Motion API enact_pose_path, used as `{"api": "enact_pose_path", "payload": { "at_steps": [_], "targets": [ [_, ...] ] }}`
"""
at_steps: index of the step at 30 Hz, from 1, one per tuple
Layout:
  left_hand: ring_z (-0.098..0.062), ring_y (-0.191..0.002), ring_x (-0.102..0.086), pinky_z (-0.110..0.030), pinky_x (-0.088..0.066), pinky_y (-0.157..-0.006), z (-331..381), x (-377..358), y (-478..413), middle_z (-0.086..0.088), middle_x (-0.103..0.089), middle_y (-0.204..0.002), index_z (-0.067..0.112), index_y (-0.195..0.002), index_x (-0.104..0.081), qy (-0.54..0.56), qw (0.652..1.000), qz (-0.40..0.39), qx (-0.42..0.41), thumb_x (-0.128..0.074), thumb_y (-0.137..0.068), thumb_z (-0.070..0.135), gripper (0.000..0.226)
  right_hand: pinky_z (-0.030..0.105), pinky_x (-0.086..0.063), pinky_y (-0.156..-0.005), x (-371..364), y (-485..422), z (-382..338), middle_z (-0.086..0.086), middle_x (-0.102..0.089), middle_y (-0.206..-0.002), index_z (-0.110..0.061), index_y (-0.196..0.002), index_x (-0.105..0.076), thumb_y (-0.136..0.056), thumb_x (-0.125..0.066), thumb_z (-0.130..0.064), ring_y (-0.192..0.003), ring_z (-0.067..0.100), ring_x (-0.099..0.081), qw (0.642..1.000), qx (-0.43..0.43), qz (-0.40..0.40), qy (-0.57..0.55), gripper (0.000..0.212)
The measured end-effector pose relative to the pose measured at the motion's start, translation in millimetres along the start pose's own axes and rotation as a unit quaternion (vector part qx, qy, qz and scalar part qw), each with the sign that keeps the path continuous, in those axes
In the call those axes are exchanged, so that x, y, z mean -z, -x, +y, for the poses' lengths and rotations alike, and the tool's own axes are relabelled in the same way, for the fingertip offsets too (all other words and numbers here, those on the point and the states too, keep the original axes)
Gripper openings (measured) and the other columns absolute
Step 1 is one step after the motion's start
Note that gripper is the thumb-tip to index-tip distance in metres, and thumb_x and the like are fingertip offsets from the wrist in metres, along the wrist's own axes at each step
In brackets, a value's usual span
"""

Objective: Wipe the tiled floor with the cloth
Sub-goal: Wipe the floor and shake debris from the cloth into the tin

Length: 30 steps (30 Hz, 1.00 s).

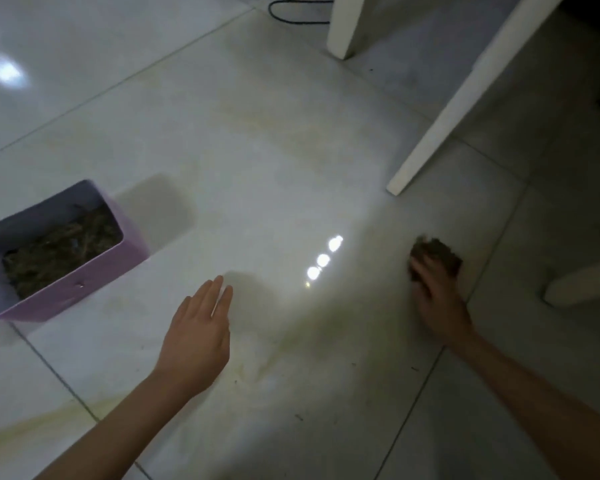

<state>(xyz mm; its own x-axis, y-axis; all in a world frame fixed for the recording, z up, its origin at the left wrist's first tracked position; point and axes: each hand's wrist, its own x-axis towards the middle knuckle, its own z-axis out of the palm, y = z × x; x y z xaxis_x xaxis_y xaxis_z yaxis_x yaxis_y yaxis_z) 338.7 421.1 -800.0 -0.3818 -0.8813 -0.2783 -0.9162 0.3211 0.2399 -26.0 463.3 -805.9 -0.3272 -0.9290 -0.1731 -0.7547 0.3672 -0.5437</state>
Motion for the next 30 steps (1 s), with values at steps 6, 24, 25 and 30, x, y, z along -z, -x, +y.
{"api": "enact_pose_path", "payload": {
  "at_steps": [6,24,25,30],
  "targets": [
    [-0.018,-0.149,-0.010,-0.033,-0.010,-0.121,13.5,-2.2,-6.5,-0.006,-0.007,-0.161,0.012,-0.153,-0.014,-0.015,0.999,-0.037,-0.031,-0.032,-0.101,0.016,0.056,0.033,-0.007,-0.121,-125.8,82.7,-113.4,0.010,-0.041,-0.150,-0.006,-0.136,-0.054,-0.094,-0.050,0.001,-0.143,0.024,-0.031,0.950,0.275,-0.147,-0.033,0.042],
    [-0.037,-0.120,-0.057,-0.052,-0.049,-0.095,8.3,-2.3,-6.8,-0.020,-0.053,-0.137,-0.007,-0.123,-0.060,-0.034,0.997,0.000,-0.074,-0.066,-0.068,-0.017,0.056,0.049,-0.025,-0.116,-122.7,100.8,-68.7,0.012,-0.040,-0.151,-0.011,-0.139,-0.051,-0.099,-0.040,-0.037,-0.143,0.028,-0.031,0.952,0.274,-0.039,0.133,0.049],
    [-0.034,-0.128,-0.051,-0.049,-0.043,-0.102,8.1,-0.4,-7.2,-0.017,-0.046,-0.144,-0.004,-0.131,-0.055,-0.035,0.997,-0.007,-0.072,-0.061,-0.076,-0.013,0.056,0.049,-0.028,-0.116,-123.5,97.6,-78.4,0.010,-0.042,-0.150,-0.011,-0.136,-0.054,-0.097,-0.048,-0.029,-0.142,0.027,-0.034,0.943,0.306,-0.062,0.118,0.044],
    [-0.019,-0.146,-0.022,-0.034,-0.022,-0.116,7.7,6.2,-8.2,-0.003,-0.016,-0.160,0.009,-0.149,-0.033,-0.035,0.996,-0.057,-0.063,-0.040,-0.091,-0.003,0.059,0.051,-0.033,-0.111,-60.2,49.9,-40.1,0.027,-0.048,-0.138,0.006,-0.125,-0.059,-0.088,-0.051,0.012,-0.130,0.045,-0.044,0.953,0.281,-0.114,0.024,0.038]
  ]
}}
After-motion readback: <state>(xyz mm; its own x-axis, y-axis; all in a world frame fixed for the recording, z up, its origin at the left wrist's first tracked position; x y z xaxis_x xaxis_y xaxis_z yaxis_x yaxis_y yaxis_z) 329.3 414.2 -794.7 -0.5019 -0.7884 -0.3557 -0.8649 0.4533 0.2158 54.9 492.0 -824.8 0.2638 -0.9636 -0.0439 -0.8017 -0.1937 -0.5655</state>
